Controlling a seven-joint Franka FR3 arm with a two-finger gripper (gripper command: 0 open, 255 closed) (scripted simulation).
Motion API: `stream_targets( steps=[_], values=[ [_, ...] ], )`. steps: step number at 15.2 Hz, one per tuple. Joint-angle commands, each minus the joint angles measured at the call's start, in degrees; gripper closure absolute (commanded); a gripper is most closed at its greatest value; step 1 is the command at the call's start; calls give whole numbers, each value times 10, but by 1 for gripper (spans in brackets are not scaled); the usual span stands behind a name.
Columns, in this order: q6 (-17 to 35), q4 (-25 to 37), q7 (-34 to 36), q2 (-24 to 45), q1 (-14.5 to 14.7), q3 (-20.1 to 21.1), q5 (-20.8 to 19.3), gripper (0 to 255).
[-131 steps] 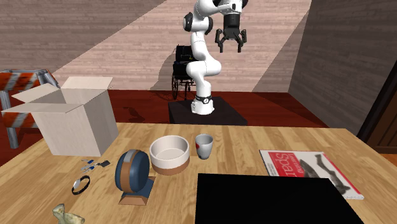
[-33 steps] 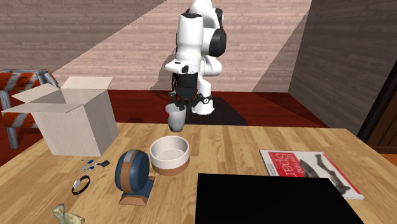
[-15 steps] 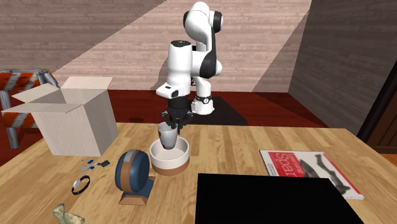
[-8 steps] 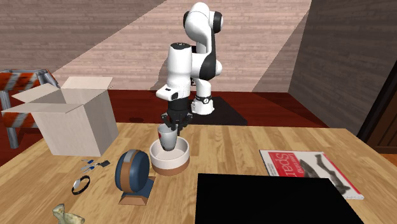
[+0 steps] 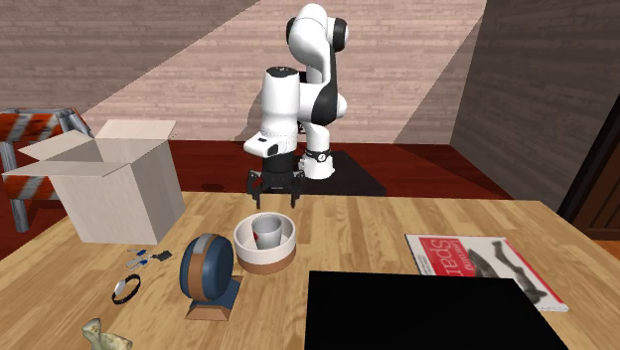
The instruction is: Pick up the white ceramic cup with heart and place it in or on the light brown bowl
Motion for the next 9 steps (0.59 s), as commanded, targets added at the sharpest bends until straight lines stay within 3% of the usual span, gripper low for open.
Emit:
stream_targets(
  steps=[1,4,9],
  values=[
    [-16,6,1,-11,2,0,-2,0],
    [-63,27,5,-37,5,0,-8,0],
    [-63,27,5,-37,5,0,-8,0]
  ],
)
